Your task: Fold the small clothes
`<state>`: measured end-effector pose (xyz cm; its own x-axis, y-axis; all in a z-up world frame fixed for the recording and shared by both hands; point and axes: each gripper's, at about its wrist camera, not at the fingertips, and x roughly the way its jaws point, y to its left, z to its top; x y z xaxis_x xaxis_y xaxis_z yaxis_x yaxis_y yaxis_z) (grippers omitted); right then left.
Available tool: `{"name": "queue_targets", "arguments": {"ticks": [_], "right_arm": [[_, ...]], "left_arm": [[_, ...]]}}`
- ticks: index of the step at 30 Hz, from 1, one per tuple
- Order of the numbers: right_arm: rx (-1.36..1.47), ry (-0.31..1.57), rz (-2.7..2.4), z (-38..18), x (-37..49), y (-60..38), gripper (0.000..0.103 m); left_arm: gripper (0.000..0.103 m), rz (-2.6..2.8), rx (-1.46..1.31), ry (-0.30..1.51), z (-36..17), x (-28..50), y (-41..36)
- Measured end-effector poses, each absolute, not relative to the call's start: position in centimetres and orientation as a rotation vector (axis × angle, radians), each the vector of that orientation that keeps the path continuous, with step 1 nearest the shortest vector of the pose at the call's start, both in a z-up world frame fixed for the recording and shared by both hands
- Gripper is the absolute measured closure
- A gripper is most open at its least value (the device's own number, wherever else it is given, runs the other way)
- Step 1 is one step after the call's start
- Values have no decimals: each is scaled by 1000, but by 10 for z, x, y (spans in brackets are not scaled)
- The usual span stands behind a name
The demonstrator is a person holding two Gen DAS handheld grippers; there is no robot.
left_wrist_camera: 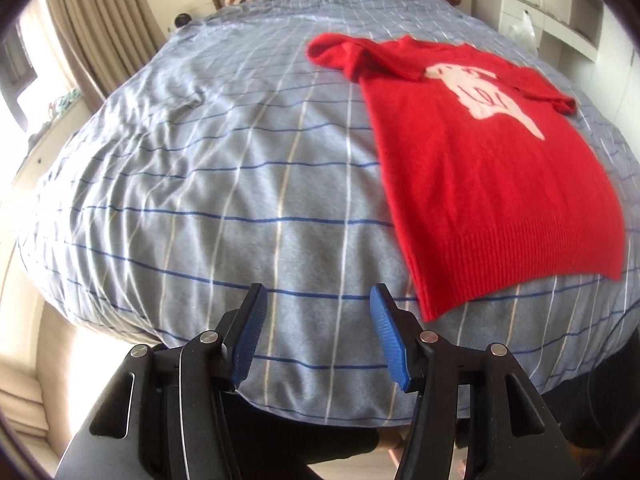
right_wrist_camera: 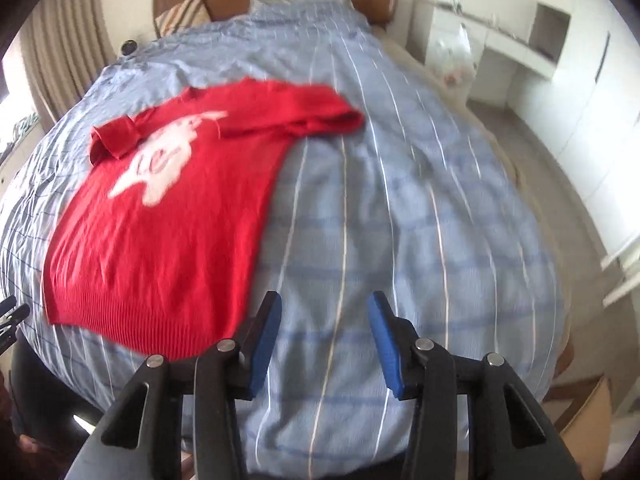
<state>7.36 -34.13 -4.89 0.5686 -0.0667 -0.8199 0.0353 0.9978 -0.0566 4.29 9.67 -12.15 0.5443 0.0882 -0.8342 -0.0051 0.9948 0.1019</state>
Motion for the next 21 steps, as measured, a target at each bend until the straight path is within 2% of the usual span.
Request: {"name": "queue_targets", "arguments": {"ticks": [1, 2, 3, 5, 10, 11, 12, 13, 14, 17, 21], "right_arm": [[-79, 918, -31, -39, 94, -332, 45], [-135, 878, 5, -33, 115, -318, 35], [-190, 845, 55, -32, 138, -303, 33], [-284, 813, 155, -41, 185, -271, 33], [-436, 870, 226, -102, 281, -216, 35], [-424, 886, 217, -113, 295, -215, 39], [-407, 903, 204, -122, 306, -216, 65], [-375, 931, 194, -129, 315, -221, 86], [-332, 943, 170, -129, 321, -229, 98], [-133, 851, 93, -94, 314, -282, 98], [57, 775, -102, -42, 289, -404, 98]], "left_arm": [[47, 69, 73, 985, -118, 46, 102], [47, 84, 61, 978, -115, 48, 105], [47, 99, 52, 973, -113, 50, 107], [47, 119, 32, 973, -110, 51, 111], [45, 165, 25, 989, -111, 40, 122], [43, 180, 33, 995, -113, 38, 126], [43, 196, 39, 1007, -117, 38, 129], [43, 211, 40, 1022, -121, 38, 134], [43, 226, 35, 1036, -124, 37, 139], [43, 257, -4, 1061, -132, 36, 155], [43, 262, -28, 1078, -137, 39, 159]]}}
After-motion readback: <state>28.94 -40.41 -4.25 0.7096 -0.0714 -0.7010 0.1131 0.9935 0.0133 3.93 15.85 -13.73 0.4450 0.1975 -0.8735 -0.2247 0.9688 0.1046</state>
